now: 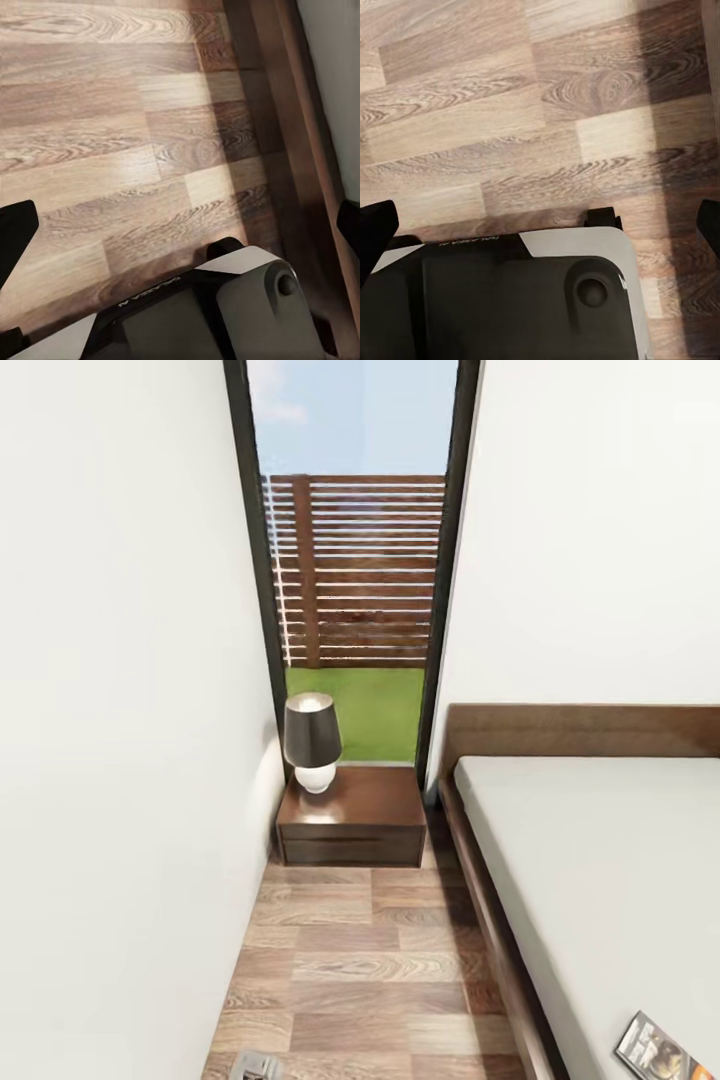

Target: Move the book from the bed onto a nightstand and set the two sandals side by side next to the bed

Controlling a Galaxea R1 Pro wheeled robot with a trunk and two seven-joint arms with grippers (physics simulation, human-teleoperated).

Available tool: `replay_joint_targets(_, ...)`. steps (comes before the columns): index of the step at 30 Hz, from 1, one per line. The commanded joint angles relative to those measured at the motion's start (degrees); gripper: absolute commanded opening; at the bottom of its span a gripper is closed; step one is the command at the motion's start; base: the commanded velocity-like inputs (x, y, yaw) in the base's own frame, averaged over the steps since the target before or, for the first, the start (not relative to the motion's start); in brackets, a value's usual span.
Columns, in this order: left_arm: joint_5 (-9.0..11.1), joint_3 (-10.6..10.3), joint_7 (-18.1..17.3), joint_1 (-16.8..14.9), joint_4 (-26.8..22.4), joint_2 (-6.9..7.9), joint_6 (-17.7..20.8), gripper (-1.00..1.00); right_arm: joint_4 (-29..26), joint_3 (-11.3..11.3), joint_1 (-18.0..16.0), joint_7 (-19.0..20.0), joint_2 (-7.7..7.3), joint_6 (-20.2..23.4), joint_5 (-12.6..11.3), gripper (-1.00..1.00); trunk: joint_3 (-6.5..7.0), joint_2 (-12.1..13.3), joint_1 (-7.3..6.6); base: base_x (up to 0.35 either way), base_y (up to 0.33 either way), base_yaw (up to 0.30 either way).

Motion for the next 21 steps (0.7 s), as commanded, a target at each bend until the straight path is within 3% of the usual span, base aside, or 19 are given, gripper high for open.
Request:
replay_joint_targets(1,0.0,0.0,-0.1,-0.1,0.1,0.01,-0.3,1.00,-0.1,-0.5,0.0,0.3,0.00,0.1,0.6,1.00,-0.12,-0.1,0.05,0.196,0.000,-0.003)
replay_joint_targets(21,0.0,0.0,-0.1,0.0,0.1,0.01,-0.3,1.00,-0.1,-0.5,0.0,0.3,0.03,0.1,0.6,1.00,-0.12,-0.1,0.05,0.307,0.000,0.000)
